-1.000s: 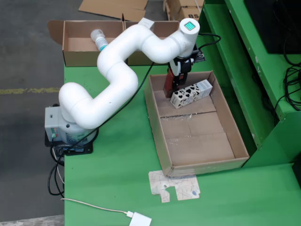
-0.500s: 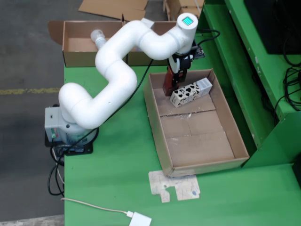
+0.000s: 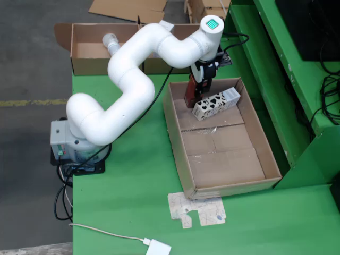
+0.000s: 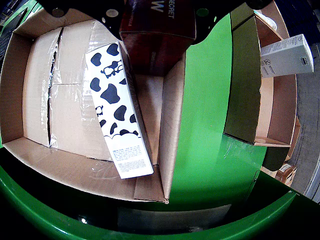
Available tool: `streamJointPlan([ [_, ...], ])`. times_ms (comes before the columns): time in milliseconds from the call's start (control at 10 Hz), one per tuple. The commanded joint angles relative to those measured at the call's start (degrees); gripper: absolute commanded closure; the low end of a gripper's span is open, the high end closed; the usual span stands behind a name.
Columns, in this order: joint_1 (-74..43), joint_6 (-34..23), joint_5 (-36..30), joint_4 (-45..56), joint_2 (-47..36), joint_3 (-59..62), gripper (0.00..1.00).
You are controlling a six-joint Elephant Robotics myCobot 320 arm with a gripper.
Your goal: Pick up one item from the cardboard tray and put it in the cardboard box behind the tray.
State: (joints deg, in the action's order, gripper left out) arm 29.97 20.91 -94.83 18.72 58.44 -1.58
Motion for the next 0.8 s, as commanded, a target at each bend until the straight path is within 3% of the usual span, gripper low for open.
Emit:
streamJointPlan([
  [0,-1.28,-0.67,-1.17,-4.8,-1.07,1.58,1.0],
  [100,1.31,1.01,0.86,2.15,-8.41,1.58,1.0],
  [200,1.94,1.56,2.08,4.94,-8.22,1.58,1.0],
  [300,-0.49,0.9,0.36,-0.92,-2.39,1.58,1.0],
  [400,-0.49,0.9,0.36,-0.92,-2.39,1.58,1.0],
  [500,2.41,1.87,1.43,10.76,-11.78,1.58,1.0],
  [700,4.17,3.38,2.7,15.64,-14.67,1.58,1.0],
])
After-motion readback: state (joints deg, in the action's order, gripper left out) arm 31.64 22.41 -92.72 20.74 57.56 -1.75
